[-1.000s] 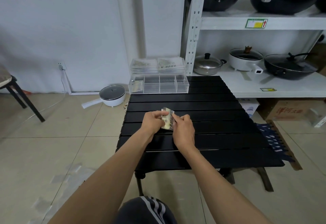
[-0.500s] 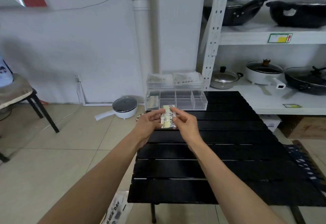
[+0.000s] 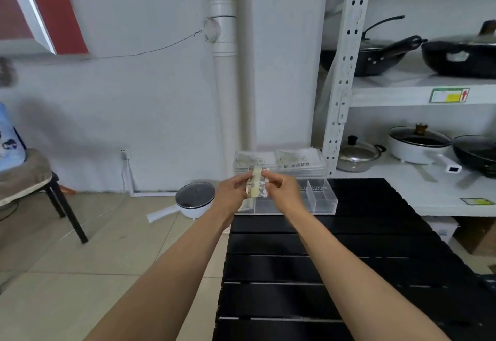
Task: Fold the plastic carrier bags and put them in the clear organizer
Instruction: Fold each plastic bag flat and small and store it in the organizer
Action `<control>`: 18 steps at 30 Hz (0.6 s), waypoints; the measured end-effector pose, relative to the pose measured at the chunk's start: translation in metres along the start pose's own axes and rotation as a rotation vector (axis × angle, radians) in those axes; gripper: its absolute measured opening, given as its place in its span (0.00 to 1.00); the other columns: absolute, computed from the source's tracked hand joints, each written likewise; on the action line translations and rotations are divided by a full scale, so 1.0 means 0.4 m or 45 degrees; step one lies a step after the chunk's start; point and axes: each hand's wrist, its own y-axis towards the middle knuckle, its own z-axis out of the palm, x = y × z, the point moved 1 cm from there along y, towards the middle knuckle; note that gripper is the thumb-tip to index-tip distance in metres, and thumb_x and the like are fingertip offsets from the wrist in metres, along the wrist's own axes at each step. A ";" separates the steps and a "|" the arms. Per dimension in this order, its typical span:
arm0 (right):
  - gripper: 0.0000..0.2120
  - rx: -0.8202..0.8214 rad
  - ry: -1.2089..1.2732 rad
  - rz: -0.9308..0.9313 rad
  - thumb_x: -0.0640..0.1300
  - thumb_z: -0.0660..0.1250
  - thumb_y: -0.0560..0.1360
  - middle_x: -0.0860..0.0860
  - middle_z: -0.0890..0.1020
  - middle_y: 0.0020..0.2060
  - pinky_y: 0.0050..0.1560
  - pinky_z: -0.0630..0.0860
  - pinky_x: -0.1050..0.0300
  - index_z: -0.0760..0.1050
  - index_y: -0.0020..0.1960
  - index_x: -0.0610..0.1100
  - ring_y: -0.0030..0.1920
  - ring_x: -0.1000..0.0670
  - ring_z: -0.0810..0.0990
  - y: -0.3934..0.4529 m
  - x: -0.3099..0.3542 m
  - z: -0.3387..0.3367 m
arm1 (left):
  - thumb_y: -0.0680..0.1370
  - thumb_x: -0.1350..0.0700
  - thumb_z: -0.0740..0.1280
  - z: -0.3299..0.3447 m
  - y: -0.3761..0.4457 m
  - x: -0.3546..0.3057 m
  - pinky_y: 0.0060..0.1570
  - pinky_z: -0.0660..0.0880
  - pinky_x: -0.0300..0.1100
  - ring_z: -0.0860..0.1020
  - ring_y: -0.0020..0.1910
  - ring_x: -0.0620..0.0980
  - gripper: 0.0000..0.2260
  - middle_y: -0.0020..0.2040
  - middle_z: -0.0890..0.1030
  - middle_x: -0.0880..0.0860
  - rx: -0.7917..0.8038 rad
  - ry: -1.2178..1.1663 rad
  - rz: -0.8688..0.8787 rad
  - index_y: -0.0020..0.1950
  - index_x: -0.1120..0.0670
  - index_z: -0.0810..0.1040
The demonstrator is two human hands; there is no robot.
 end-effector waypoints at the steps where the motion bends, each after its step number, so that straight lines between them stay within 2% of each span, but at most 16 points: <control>1: 0.17 -0.038 -0.005 0.006 0.31 0.63 0.77 0.47 0.81 0.60 0.60 0.74 0.59 0.78 0.64 0.41 0.59 0.50 0.79 0.017 0.002 -0.002 | 0.75 0.72 0.61 0.004 0.010 -0.003 0.55 0.75 0.36 0.77 0.57 0.45 0.23 0.62 0.78 0.48 0.005 0.023 0.004 0.67 0.54 0.75; 4: 0.18 -0.141 -0.123 0.028 0.31 0.61 0.78 0.47 0.80 0.61 0.61 0.74 0.59 0.78 0.64 0.42 0.60 0.49 0.79 0.061 -0.001 -0.014 | 0.78 0.70 0.60 0.011 0.023 -0.010 0.56 0.68 0.37 0.71 0.56 0.42 0.22 0.63 0.74 0.48 0.002 0.121 -0.019 0.70 0.55 0.72; 7: 0.20 -0.063 -0.367 0.059 0.29 0.60 0.77 0.48 0.79 0.63 0.61 0.73 0.59 0.77 0.65 0.43 0.62 0.47 0.77 0.097 -0.021 -0.007 | 0.77 0.71 0.59 0.007 0.037 0.011 0.57 0.67 0.37 0.71 0.58 0.45 0.23 0.69 0.72 0.53 -0.010 0.223 -0.052 0.71 0.56 0.71; 9: 0.21 0.026 -0.565 0.098 0.27 0.60 0.76 0.47 0.80 0.63 0.63 0.75 0.54 0.78 0.64 0.43 0.61 0.47 0.78 0.117 -0.038 0.006 | 0.76 0.71 0.58 0.003 0.038 0.024 0.59 0.66 0.37 0.70 0.60 0.46 0.23 0.68 0.73 0.54 -0.007 0.258 -0.067 0.69 0.57 0.72; 11: 0.18 0.084 -0.716 0.154 0.28 0.60 0.76 0.44 0.81 0.59 0.60 0.77 0.49 0.79 0.61 0.40 0.57 0.45 0.80 0.130 -0.051 0.017 | 0.75 0.71 0.57 0.004 0.038 0.033 0.59 0.65 0.37 0.70 0.59 0.45 0.23 0.67 0.74 0.53 0.007 0.276 -0.063 0.68 0.56 0.73; 13: 0.14 0.131 -0.853 0.205 0.30 0.61 0.76 0.44 0.82 0.55 0.58 0.78 0.48 0.80 0.57 0.38 0.54 0.44 0.81 0.135 -0.058 0.023 | 0.75 0.71 0.58 0.003 0.037 0.042 0.59 0.65 0.37 0.71 0.60 0.45 0.22 0.66 0.75 0.52 0.003 0.278 -0.048 0.67 0.56 0.74; 16: 0.11 0.154 -1.064 0.219 0.34 0.62 0.77 0.48 0.82 0.53 0.60 0.74 0.50 0.79 0.55 0.43 0.55 0.45 0.80 0.131 -0.061 0.035 | 0.76 0.69 0.61 -0.004 0.037 0.056 0.58 0.68 0.39 0.74 0.58 0.46 0.19 0.62 0.77 0.51 -0.055 0.236 -0.015 0.64 0.55 0.76; 18: 0.09 0.174 -1.221 0.184 0.33 0.61 0.76 0.48 0.80 0.48 0.59 0.70 0.51 0.76 0.46 0.45 0.52 0.46 0.79 0.131 -0.055 0.044 | 0.76 0.67 0.62 -0.014 0.038 0.069 0.56 0.73 0.42 0.77 0.54 0.47 0.17 0.60 0.78 0.50 -0.107 0.222 0.014 0.61 0.52 0.78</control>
